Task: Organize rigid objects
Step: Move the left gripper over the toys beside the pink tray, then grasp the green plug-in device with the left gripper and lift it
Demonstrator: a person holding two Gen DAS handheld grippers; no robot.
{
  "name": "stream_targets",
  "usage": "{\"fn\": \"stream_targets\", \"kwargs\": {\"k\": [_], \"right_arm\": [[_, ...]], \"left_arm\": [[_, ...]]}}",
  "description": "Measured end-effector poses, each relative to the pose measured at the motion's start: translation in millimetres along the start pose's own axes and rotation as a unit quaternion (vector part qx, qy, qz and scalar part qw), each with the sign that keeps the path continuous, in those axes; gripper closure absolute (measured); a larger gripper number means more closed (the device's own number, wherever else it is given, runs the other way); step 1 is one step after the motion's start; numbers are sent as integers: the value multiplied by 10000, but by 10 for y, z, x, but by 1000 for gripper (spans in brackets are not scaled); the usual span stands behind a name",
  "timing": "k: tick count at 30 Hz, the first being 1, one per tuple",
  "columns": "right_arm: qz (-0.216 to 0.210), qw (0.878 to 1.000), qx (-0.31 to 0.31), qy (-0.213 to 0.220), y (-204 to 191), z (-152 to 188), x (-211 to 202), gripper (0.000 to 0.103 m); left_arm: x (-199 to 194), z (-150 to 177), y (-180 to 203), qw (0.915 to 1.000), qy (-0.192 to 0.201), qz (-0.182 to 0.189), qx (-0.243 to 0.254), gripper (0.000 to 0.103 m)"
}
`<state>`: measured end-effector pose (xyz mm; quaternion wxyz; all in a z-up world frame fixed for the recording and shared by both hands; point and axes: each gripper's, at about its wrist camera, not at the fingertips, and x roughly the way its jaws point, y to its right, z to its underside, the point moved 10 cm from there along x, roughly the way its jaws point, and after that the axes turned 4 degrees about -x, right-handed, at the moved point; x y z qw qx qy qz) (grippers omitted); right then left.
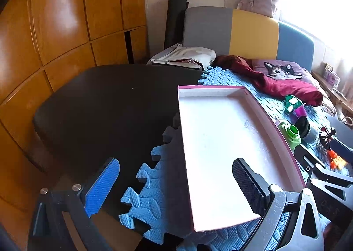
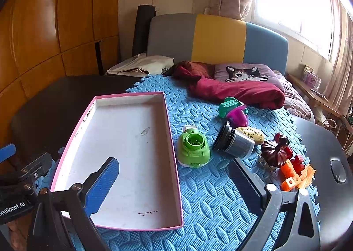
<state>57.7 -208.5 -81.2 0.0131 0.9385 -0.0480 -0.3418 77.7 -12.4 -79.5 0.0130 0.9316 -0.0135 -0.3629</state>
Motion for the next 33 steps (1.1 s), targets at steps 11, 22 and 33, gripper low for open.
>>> {"fn": "stream_targets", "kwargs": {"k": [11, 22, 33], "right_arm": [[-38, 9999, -4, 104, 153, -97, -39, 2], [58, 9997, 59, 209, 848, -275, -63, 2], [505, 9910, 1239, 26, 2116, 3, 160, 1]], "left_arm": [[-6, -6, 119, 9995, -56, 271, 137, 0], [30, 33, 381, 9949, -342, 884, 333, 0], [-17, -237, 930, 9851, -157, 1332, 1075, 0]]}}
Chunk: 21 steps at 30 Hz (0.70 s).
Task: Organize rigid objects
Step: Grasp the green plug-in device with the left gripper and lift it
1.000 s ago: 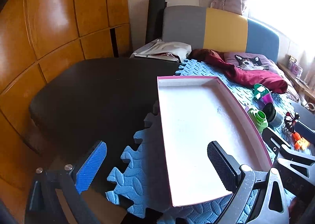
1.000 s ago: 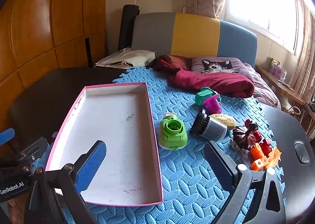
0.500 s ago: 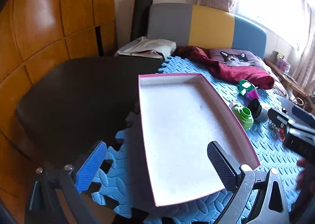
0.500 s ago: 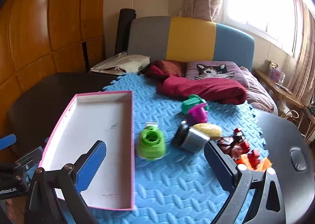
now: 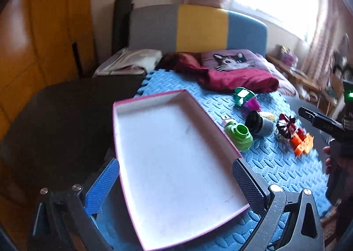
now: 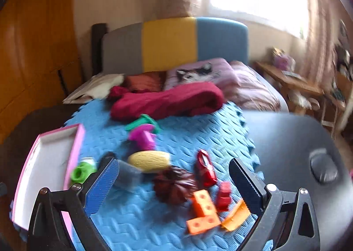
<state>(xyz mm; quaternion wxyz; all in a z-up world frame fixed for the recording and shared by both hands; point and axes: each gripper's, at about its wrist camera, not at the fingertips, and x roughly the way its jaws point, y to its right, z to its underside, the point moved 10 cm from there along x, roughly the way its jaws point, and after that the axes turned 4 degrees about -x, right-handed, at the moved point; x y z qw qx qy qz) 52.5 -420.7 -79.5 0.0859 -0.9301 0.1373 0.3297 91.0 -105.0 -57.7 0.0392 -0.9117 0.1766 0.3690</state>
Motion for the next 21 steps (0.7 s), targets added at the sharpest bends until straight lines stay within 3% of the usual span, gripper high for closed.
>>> {"fn": "stream_targets", "kwargs": {"k": [7, 13, 21], "right_arm": [[-128, 9999, 100, 10, 20, -20, -28, 1], [-105, 9999, 103, 53, 26, -55, -18, 1], [-155, 9997, 176, 107, 59, -81, -47, 1]], "left_arm": [[314, -199, 623, 9945, -227, 390, 944, 3], [723, -252, 1198, 9757, -564, 799, 1960, 12], [1242, -146, 1367, 9607, -1305, 831, 2306, 12]]}}
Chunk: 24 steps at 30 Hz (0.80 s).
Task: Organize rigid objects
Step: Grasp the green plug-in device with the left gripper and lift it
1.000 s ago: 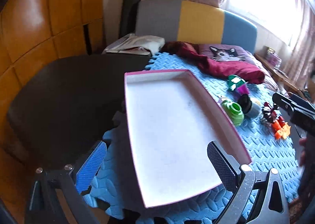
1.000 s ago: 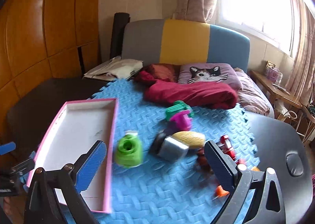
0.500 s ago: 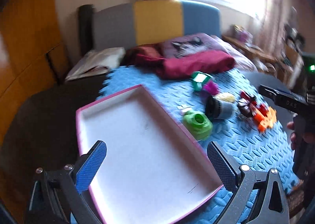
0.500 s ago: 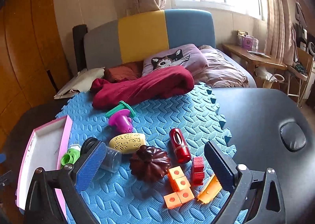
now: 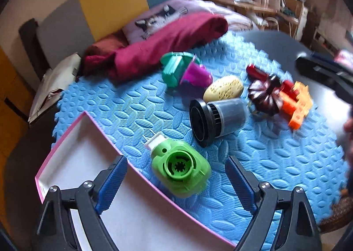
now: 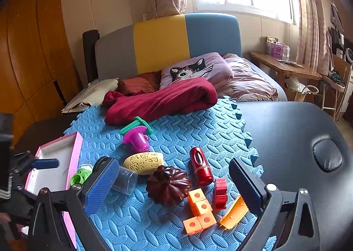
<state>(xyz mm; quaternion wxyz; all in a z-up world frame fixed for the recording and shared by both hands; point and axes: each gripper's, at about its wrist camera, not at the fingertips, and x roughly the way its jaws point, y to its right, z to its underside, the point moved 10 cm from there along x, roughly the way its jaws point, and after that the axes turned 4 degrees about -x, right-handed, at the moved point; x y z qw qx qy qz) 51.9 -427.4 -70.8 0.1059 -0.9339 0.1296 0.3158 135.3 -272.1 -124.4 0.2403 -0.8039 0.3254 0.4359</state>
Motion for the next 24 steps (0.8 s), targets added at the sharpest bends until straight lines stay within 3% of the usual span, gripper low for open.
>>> {"fn": "stream_targets", "kwargs": {"k": [2, 5, 6, 13, 18, 24], "right_arm": [[-12, 10000, 0, -1, 0, -8, 1, 1], [-22, 10000, 19, 30, 3, -23, -16, 1], [-13, 10000, 24, 31, 6, -27, -14, 1], [27, 9998, 178, -14, 77, -25, 9, 1], [21, 9998, 182, -55, 78, -10, 20, 1], [-36, 9997, 209, -71, 79, -1, 23, 1]], "left_arm": [[107, 1, -2, 9998, -151, -57, 97, 13], [274, 54, 54, 9987, -472, 130, 161, 34], [314, 62, 77, 9985, -506, 125, 182, 35], [303, 51, 249, 9988, -225, 294, 310, 49], [302, 37, 266, 9989, -75, 218, 418, 49], [227, 46, 248, 9991, 202, 371, 6, 50]]}}
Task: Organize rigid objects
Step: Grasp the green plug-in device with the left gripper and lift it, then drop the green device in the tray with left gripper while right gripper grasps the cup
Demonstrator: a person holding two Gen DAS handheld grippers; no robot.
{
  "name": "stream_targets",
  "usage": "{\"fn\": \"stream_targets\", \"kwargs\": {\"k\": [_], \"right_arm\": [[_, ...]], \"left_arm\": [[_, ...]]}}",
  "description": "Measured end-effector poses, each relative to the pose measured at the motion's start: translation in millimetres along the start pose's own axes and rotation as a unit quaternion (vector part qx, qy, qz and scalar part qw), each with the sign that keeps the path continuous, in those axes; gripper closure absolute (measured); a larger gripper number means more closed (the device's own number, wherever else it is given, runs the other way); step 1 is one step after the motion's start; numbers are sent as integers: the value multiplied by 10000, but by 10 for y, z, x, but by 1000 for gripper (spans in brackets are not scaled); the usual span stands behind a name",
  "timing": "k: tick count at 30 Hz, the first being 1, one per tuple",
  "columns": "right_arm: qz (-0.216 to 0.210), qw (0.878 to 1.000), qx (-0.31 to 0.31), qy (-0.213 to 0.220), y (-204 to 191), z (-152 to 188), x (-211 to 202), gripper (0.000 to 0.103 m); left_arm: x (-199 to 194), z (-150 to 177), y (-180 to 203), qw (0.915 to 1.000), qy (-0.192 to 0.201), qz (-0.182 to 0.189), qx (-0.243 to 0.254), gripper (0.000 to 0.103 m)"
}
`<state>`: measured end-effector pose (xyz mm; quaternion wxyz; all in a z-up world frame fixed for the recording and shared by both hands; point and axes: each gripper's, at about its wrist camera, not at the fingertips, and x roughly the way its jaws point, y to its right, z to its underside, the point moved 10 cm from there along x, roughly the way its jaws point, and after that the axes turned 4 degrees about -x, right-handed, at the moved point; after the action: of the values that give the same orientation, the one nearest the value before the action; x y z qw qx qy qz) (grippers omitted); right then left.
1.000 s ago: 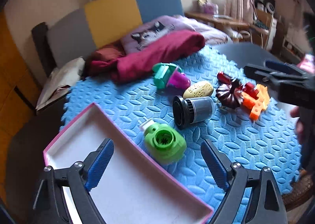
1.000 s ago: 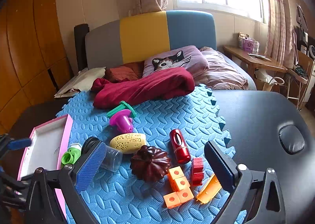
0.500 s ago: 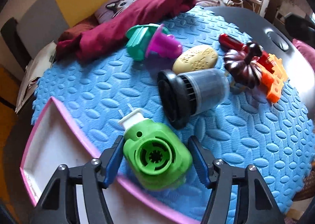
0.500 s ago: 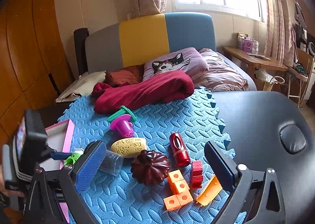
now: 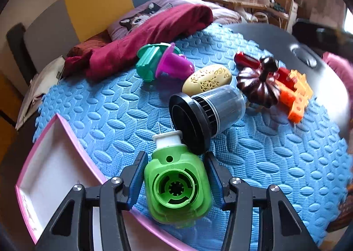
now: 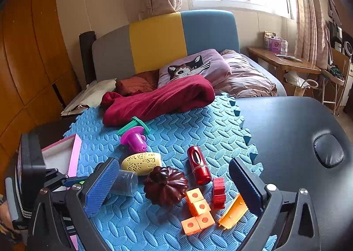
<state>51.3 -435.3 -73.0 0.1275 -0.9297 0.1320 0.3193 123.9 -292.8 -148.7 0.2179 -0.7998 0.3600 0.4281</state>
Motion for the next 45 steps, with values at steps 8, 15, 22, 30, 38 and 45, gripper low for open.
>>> {"fn": "stream_targets", "kwargs": {"k": [8, 15, 22, 30, 38, 45], "right_arm": [[-385, 9992, -75, 9, -151, 0, -12, 2], [-849, 9932, -757, -253, -582, 166, 51, 6], [-1313, 9850, -707, -867, -866, 363, 287, 6], [-1041, 9849, -748, -1166, -965, 432, 663, 4], [-781, 9824, -1205, -1197, -1051, 481, 809, 32], [-770, 9825, -1244, -1151, -1050, 479, 806, 32]], "left_arm": [[-447, 7, -23, 9964, 573, 352, -524, 50], [-776, 125, -118, 9921, 850, 337, -857, 50], [-974, 358, -468, 9833, 974, 206, -1522, 50], [-1003, 672, -1019, 9720, 904, -208, -2159, 50], [-812, 699, -1512, 9595, 712, -652, -2648, 50], [-529, 608, -1794, 9505, 576, -692, -2973, 50]]}}
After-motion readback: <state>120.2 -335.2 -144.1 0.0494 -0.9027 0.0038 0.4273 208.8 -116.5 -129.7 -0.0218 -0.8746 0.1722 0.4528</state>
